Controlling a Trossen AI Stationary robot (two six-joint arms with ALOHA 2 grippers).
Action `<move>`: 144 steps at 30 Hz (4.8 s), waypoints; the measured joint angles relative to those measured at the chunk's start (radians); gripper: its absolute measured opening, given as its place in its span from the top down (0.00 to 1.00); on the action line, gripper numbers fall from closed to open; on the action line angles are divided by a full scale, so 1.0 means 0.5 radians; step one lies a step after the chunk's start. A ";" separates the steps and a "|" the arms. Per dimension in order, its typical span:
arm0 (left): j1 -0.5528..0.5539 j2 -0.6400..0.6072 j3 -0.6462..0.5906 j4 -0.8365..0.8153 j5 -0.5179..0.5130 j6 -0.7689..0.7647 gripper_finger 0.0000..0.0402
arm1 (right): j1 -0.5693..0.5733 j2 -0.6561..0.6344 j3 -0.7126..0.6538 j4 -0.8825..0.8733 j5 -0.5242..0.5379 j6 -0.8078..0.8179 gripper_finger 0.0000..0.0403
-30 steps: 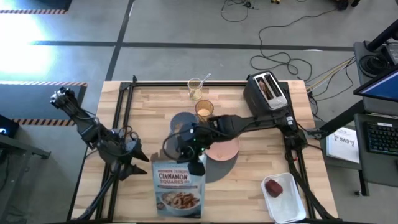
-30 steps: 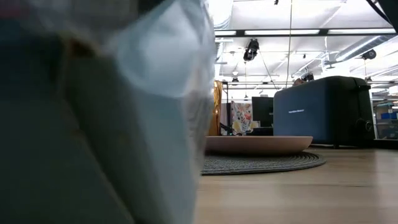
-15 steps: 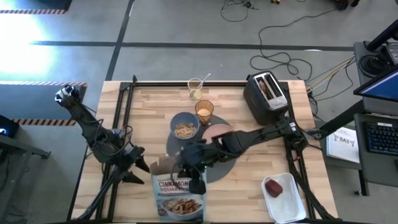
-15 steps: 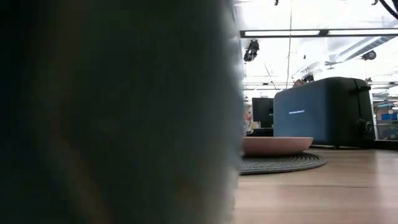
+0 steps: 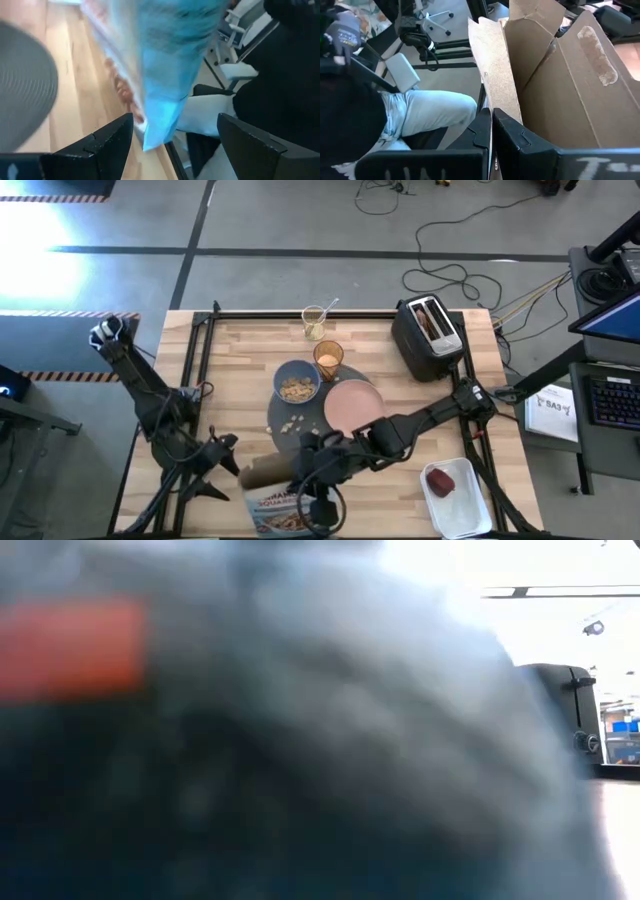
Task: Arrange a breakfast setting
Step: Pour the cereal from the cereal box into the blue bowl
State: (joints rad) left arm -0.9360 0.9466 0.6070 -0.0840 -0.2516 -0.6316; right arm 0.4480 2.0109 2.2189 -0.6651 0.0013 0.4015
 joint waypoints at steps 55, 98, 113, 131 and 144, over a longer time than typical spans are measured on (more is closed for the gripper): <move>0.208 0.635 0.723 -0.528 0.025 0.084 1.00 | 0.104 0.005 -0.004 -0.014 -0.043 0.066 0.95; -0.081 0.338 0.723 -1.893 -0.531 -1.138 1.00 | -0.130 -0.029 0.266 -0.545 0.364 -0.174 0.69; -0.289 0.599 1.545 -2.985 -0.538 -1.527 1.00 | -0.130 -0.029 0.266 -0.545 0.365 -0.150 0.70; -0.310 0.920 1.444 -2.953 0.202 -1.818 1.00 | -0.152 -0.027 0.268 -0.547 0.368 -0.114 0.73; -0.341 1.232 2.071 -2.958 -0.134 -1.497 1.00 | -0.166 -0.023 0.242 -0.539 0.373 -0.078 0.73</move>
State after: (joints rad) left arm -1.1065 1.5626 1.6424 -1.5630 -0.3188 -1.3801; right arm 0.3651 1.9995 2.3399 -0.9348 0.1879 0.3624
